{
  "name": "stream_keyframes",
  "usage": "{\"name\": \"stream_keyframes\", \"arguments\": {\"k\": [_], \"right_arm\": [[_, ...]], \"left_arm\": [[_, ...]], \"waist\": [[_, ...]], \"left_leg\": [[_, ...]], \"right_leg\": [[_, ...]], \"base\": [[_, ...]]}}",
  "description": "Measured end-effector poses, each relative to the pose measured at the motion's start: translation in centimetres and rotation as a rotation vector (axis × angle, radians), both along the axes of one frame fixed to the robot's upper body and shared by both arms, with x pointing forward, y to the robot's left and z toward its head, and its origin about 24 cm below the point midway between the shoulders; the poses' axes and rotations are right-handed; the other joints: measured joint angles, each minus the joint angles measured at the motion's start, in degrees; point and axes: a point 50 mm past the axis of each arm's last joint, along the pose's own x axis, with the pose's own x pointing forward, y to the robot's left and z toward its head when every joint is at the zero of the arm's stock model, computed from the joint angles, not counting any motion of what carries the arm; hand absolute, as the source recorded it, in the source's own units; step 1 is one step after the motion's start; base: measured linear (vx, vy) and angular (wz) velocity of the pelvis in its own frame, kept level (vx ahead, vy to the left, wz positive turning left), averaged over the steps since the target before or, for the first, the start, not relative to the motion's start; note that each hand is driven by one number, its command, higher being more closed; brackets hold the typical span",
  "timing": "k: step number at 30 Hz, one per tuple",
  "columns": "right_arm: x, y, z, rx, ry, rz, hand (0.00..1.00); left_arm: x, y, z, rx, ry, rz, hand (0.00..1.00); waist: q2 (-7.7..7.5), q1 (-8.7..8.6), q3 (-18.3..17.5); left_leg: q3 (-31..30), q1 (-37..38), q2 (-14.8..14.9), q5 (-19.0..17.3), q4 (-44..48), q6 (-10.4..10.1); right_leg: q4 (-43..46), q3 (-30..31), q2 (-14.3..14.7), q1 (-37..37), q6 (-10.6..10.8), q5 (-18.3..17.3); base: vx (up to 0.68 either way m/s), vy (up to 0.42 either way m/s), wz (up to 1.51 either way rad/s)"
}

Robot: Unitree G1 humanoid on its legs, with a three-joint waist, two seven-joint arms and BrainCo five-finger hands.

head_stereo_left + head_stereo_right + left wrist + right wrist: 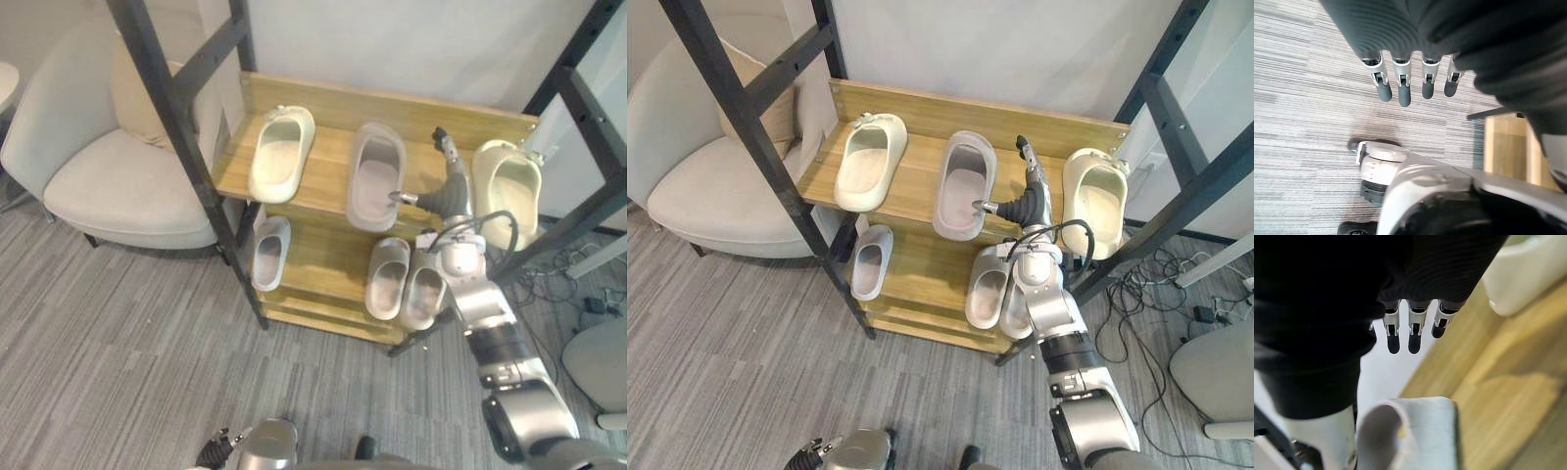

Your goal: Organize the slippers on the shoe rack

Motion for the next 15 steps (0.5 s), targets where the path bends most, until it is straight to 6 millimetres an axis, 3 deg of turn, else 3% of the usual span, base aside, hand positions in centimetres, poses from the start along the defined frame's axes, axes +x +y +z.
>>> {"name": "stream_keyframes", "arguments": {"k": [12,14,15], "right_arm": [[2.4,0.3,2.1,0.028,0.004,-0.027,0.0],[3.8,0.5,4.0,0.066,0.009,-0.034,0.0],[4.0,0.6,4.5,0.081,0.003,-0.03,1.0]], "left_arm": [[-0.8,0.3,-0.1,0.011,0.012,0.046,0.0],[-0.8,0.6,0.0,0.011,0.01,0.065,0.0],[-0.8,0.6,0.0,0.011,0.007,0.065,0.0]], "waist": [[-1.03,1.0,2.4],[-1.81,1.39,3.5],[-1.87,1.64,3.5]], "left_leg": [[-2.2,0.0,-0.7,4.6,-6.0,-0.2],[-3.0,-1.5,-0.7,6.7,-8.2,-0.4],[-3.4,-2.2,-0.6,6.9,-8.0,-0.6]], "right_leg": [[-1.7,-1.1,-0.5,-1.1,-0.2,2.8],[-1.9,-1.1,-0.6,-2.8,-0.4,3.4],[-2.6,-1.1,-0.6,-2.9,-0.3,3.3]], "base": [[-0.03,-0.003,0.1],[-0.26,-0.048,0.16],[-0.21,-0.065,0.21]]}}
